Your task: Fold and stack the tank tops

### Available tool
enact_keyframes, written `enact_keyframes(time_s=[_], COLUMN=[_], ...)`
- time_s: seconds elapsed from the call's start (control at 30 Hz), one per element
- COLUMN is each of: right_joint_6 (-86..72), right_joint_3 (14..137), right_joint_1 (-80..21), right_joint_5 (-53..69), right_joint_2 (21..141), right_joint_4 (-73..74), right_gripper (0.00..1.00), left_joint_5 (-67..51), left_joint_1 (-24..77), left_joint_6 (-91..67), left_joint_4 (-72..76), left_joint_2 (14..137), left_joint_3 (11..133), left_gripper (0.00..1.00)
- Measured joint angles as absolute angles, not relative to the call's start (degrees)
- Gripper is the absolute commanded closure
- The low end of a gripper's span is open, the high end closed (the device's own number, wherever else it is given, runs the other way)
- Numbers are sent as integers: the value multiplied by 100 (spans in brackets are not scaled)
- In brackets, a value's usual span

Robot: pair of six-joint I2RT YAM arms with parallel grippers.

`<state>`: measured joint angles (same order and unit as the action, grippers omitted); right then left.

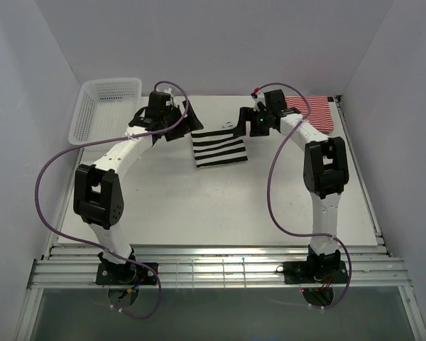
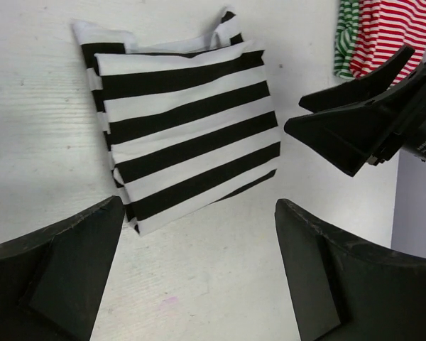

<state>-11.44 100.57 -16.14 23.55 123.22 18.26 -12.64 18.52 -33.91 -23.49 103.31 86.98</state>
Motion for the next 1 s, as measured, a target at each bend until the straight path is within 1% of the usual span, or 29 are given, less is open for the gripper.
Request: enact_keyframes(time_s=[0.13, 0.23, 0.37, 0.47, 0.6, 0.67, 0.77, 0.8, 0.87, 1.0], right_joint_6=[-1041, -982, -943, -915, -917, -943, -996, -1004, -1031, -1083], right_joint_3=[10132, 10195, 10359, 10401, 10525, 10591, 10702, 10728, 10770, 10790], right_joint_1=[-1614, -1623, -1634, -1678, -1765, -1820, -1916, -1946, -2003, -2097], right_joint_5=[2198, 2154, 2187, 2209, 2283, 2318, 2370, 2366, 2408, 2412], right_joint_2=[12700, 12938, 12993, 13082, 13196, 13260, 13367, 13397, 13450, 13500], right_joint_4=[2279, 2504, 2565, 2571, 2552, 2541, 2519, 2506, 2473, 2386], right_gripper=[9, 6, 0, 11, 21, 28, 36, 37, 42, 47], left_joint_5=[-1087, -978, -904, -880, -862, -854, -840, -834, -827, -810], left_joint_1=[1726, 1636, 1535, 1500, 1450, 1431, 1380, 1361, 1326, 1275], left_joint_6=[-3413, -3435, -3457, -3485, -3503, -3507, -3531, -3540, -3546, -3562], left_joint_4=[-2421, -2536, -2591, -2591, -2596, -2589, -2596, -2585, -2589, -2591], left_joint_2=[10235, 10235, 10230, 10224, 10206, 10178, 10136, 10127, 10110, 10088], left_joint_3=[8320, 8064, 7870, 7780, 7708, 7658, 7603, 7585, 7550, 7535], left_gripper=[2, 2, 2, 2, 2, 2, 2, 2, 2, 2])
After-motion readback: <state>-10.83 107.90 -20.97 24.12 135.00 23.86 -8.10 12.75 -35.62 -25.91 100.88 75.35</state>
